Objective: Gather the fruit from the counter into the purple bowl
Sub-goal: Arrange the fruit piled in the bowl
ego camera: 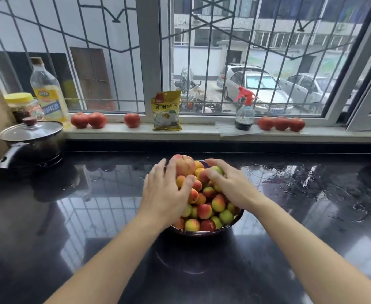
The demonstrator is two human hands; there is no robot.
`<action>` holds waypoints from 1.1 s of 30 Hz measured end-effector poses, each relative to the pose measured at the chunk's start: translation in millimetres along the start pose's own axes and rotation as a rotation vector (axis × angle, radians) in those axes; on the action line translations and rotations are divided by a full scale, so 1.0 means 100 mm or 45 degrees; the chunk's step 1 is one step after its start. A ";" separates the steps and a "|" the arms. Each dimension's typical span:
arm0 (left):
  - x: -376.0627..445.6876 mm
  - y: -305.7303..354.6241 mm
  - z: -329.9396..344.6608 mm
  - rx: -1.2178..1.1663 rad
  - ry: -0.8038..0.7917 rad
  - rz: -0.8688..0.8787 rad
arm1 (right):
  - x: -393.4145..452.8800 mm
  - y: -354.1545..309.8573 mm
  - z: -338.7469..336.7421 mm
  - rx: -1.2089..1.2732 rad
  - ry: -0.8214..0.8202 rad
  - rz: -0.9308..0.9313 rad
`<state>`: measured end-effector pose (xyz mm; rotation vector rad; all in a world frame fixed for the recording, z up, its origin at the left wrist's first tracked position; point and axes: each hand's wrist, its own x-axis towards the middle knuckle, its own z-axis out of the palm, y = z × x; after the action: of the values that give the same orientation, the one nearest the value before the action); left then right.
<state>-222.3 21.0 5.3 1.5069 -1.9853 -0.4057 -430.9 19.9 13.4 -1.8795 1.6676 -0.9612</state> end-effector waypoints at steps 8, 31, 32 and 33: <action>-0.11 -0.02 0.08 -0.115 0.192 0.102 | 0.62 0.10 -0.06 0.036 0.013 0.157; -0.05 0.05 0.07 0.508 -0.118 0.606 | 0.69 0.23 -0.14 0.166 -0.200 0.126; -0.07 -0.01 0.04 0.461 -0.021 0.601 | 0.68 0.23 -0.13 0.120 -0.223 0.110; -0.09 -0.10 0.04 0.402 0.091 0.575 | 0.68 0.24 -0.12 0.082 -0.236 0.100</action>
<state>-215.7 25.6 -5.8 1.1696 -2.3261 0.1549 -454.2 -49.5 18.0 -1.7881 1.5701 -0.7751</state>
